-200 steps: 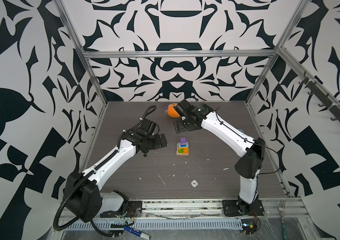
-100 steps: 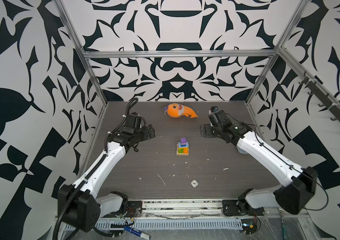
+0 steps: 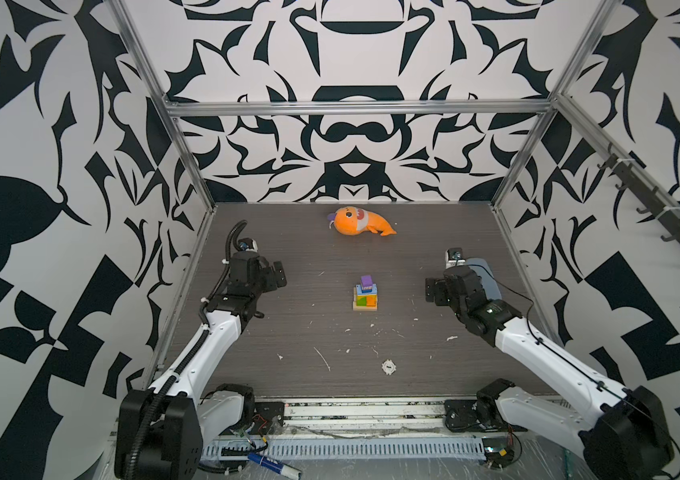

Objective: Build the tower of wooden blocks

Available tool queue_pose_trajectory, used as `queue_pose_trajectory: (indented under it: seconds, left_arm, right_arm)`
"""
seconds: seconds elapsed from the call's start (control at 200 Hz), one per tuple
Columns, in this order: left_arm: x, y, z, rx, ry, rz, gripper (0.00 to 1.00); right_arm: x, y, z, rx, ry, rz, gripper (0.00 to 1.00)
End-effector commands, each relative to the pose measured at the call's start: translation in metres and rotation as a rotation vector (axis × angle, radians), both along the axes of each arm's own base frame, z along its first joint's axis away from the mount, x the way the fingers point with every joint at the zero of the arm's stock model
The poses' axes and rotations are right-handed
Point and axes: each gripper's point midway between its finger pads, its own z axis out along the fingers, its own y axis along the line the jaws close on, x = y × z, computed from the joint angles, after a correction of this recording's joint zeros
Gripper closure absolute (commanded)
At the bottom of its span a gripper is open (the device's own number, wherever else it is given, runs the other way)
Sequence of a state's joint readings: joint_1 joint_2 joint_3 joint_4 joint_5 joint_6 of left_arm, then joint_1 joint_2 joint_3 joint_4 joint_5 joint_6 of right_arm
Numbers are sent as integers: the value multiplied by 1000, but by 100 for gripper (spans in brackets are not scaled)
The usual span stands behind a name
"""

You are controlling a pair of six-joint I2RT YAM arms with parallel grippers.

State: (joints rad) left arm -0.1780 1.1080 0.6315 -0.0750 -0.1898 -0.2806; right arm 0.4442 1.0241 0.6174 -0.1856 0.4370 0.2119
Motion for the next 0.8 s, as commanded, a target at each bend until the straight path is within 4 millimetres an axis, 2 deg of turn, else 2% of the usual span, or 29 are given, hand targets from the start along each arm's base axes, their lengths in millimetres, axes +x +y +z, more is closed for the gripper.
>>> queue_pose_trajectory:
  seconds: [0.0, 0.155, 0.28, 0.365, 0.385, 0.535, 0.635, 0.715, 0.795]
  left_arm:
    - [17, 6, 10, 85, -138, -21, 0]
    - [24, 23, -13, 210, -175, 10, 1]
    - [25, 39, -26, 138, -247, 43, 1]
    - [27, 44, -20, 124, -282, 34, 3]
    - [28, 45, -28, 131, -268, 31, 3]
    - [35, 60, -26, 150, -340, 51, 1]
    - [39, 71, -40, 90, -322, 68, 2]
    - [41, 69, -52, 87, -331, 51, 5]
    - [44, 69, -49, 94, -354, 47, 6]
  right_arm:
    - [13, -10, 21, -72, -192, -11, 1]
    - [17, -28, 11, -144, -265, -62, 1]
    - [28, -32, -3, -146, -287, -88, 1]
    - [34, -33, -5, -154, -335, -94, 0]
    - [35, -33, -7, -155, -344, -88, 1]
    - [44, -34, -21, -177, -357, -98, 1]
    - [43, -38, -24, -214, -418, -96, 1]
    - [47, -46, -27, -207, -429, -127, 1]
    - [54, -53, -38, -192, -411, -144, 0]
